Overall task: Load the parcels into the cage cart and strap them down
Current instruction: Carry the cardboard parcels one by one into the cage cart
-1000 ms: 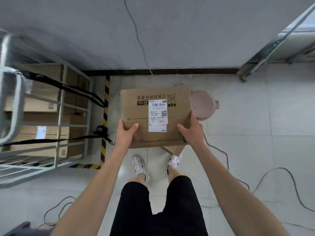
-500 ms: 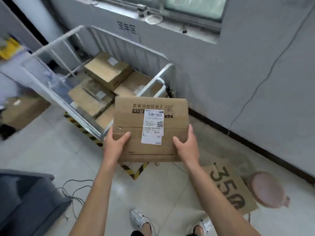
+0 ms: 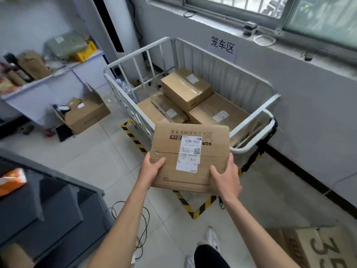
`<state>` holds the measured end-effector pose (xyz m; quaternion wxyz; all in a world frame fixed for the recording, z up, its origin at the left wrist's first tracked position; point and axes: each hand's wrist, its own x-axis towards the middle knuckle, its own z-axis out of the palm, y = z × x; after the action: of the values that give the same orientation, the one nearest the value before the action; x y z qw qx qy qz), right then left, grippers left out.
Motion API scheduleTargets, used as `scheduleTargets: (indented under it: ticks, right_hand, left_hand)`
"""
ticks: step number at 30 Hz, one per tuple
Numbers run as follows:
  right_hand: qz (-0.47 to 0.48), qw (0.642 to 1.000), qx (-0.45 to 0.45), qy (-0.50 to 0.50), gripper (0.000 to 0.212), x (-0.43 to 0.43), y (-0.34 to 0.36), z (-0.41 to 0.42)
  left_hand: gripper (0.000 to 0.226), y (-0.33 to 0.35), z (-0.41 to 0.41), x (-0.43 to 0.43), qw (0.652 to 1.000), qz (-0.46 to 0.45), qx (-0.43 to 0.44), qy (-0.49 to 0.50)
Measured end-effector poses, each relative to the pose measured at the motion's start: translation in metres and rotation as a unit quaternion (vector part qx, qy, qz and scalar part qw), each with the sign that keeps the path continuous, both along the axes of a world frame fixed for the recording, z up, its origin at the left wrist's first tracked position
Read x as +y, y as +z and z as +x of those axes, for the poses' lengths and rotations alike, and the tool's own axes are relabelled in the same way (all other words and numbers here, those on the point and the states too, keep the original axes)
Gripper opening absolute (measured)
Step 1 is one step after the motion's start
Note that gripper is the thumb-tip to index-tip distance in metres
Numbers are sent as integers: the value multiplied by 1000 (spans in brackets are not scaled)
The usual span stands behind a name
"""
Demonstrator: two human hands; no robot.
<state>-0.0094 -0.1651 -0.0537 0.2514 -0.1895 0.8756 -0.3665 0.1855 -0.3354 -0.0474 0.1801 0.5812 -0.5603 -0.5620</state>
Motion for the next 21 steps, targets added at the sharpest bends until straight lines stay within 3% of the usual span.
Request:
scheduleTargets:
  ticks: [10,17,21]
  right_hand:
    - [8,998,30,-46,86,-143,-2,13]
    - [-5,1000,5,-28,88,-251,7,19]
    - [3,998,-9,-67,86,-287,7,13]
  left_hand:
    - [49,7,-4,-158,1000,0,-16,-18]
    - [39,14,3,-265,999,-4,-38,-15]
    - [32,19,-19,-316,997,-22,-53,-49]
